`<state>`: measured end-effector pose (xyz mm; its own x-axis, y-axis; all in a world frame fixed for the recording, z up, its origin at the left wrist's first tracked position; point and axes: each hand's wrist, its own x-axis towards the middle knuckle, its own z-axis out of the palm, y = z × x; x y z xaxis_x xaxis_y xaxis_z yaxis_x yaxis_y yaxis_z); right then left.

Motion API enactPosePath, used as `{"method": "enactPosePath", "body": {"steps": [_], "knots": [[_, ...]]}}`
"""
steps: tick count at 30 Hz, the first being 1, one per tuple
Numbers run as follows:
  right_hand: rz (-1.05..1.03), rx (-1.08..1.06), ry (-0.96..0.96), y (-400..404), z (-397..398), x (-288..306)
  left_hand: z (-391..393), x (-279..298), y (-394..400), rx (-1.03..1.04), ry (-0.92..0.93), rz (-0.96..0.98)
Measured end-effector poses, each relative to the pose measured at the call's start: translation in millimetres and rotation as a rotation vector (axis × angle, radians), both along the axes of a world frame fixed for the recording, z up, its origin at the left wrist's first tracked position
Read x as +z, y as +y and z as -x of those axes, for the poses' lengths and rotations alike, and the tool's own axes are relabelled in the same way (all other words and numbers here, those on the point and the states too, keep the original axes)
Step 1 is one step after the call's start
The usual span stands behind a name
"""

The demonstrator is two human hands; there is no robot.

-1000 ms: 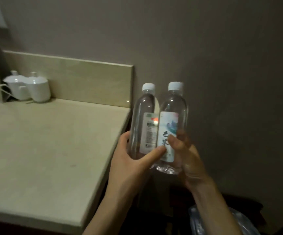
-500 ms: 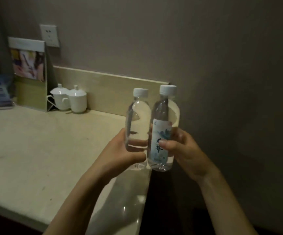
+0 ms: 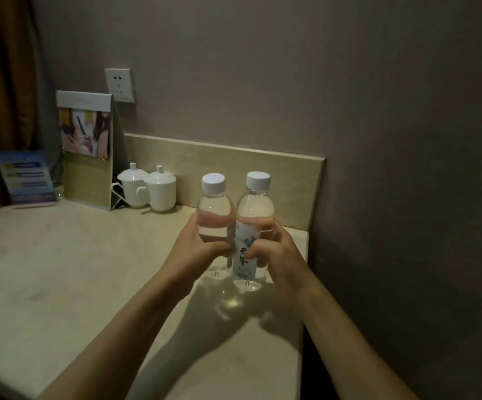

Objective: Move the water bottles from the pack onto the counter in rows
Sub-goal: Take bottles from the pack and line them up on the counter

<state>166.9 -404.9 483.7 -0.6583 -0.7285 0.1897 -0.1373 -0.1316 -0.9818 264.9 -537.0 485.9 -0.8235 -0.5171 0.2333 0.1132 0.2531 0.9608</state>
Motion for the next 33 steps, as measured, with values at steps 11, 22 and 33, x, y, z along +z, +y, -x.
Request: {"method": "enactPosePath", "body": {"steps": [11, 22, 33], "knots": [[-0.051, -0.177, -0.005, -117.1, -9.8, -3.8, 18.5, 18.9, -133.8, -0.353, -0.09, 0.1], [-0.1, -0.338, 0.055, -161.3, 1.5, -24.3, 48.5, -1.5, -209.6, -0.421, -0.204, 0.059], [-0.544, -0.596, 0.377, -163.3, -7.7, -34.0, 40.4, -24.3, -203.8, -0.169, -0.104, 0.163]]}}
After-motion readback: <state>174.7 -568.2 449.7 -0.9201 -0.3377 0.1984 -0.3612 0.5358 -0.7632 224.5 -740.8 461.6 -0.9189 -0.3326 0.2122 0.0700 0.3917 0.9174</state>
